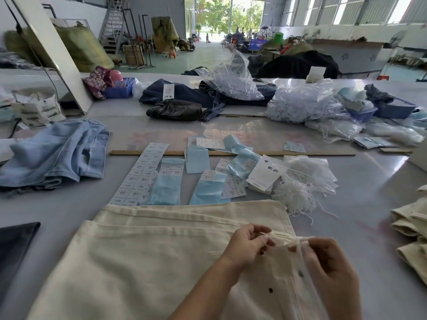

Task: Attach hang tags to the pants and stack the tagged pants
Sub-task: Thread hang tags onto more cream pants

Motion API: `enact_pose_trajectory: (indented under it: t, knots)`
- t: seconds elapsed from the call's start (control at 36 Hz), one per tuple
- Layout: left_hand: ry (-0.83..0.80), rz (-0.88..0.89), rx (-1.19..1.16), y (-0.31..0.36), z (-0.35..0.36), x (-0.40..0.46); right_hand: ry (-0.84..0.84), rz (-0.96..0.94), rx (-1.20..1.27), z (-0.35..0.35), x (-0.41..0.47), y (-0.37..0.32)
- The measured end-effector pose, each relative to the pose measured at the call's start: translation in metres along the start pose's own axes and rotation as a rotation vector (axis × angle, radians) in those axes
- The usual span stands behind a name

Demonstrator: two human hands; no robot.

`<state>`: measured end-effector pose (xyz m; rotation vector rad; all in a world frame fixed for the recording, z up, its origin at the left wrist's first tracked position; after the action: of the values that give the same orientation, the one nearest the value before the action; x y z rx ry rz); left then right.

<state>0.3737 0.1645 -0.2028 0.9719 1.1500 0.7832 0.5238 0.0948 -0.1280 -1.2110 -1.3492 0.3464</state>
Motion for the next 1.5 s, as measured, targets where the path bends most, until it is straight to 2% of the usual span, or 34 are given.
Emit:
enact_pose_trajectory:
  t: [0.08, 0.17, 0.25, 0.31, 0.47, 0.56, 0.61, 0.72, 0.89, 0.97, 1.14, 1.36, 1.5]
  knots:
    - [0.004, -0.009, -0.025, -0.001, 0.003, -0.001, -0.210, -0.115, -0.135, 0.012, 0.002, -0.016]
    - [-0.020, -0.039, -0.065, 0.005, 0.002, 0.002, -0.539, -0.153, -0.431, 0.040, -0.004, -0.014]
    - [-0.053, -0.075, -0.042, 0.010, 0.000, 0.005, -0.639, -0.154, -0.630, 0.055, -0.003, -0.007]
    - [-0.037, -0.092, 0.072, 0.013, -0.005, 0.007, -0.696, -0.155, -0.705, 0.066, -0.001, -0.001]
    - [0.203, 0.043, 0.392, 0.016, -0.013, 0.008, -0.517, 0.025, -0.549, 0.062, 0.011, 0.025]
    - [0.372, 0.160, 0.390, 0.008, -0.010, -0.005, -0.395, 0.178, -0.388, 0.053, 0.009, 0.043]
    - [0.429, 0.233, 0.392, 0.001, -0.009, -0.011, -0.325, 0.247, -0.255, 0.046, 0.009, 0.053]
    - [0.431, 0.379, 0.381, -0.002, -0.004, -0.020, -0.293, 0.324, -0.050, 0.043, 0.010, 0.062]
    - [0.468, 0.485, 0.259, 0.002, -0.011, -0.027, -0.315, 0.229, -0.073, 0.049, 0.004, 0.058]
    - [0.412, 0.508, 0.186, 0.004, -0.010, -0.029, -0.314, 0.245, -0.027, 0.050, 0.004, 0.058]
    - [0.268, 0.476, 0.199, 0.004, -0.004, -0.028, -0.374, 0.315, 0.128, 0.050, 0.006, 0.058]
    - [0.241, 0.396, 0.277, -0.001, -0.002, -0.022, -0.414, 0.604, 0.354, 0.053, 0.000, 0.077]
    - [0.240, 0.341, 0.181, -0.001, -0.006, -0.020, -0.353, 0.691, 0.401, 0.054, 0.000, 0.085]
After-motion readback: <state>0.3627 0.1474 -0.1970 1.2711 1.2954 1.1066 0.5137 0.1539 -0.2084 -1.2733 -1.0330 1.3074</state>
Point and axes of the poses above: each hand's wrist, its own x-axis towards the middle knuckle, its own z-axis out of the palm, y = z × x, the point moved 8 cm from there along x, towards the middle knuckle, and after that the axes turned 9 degrees about -z, right-handed, at the moved point
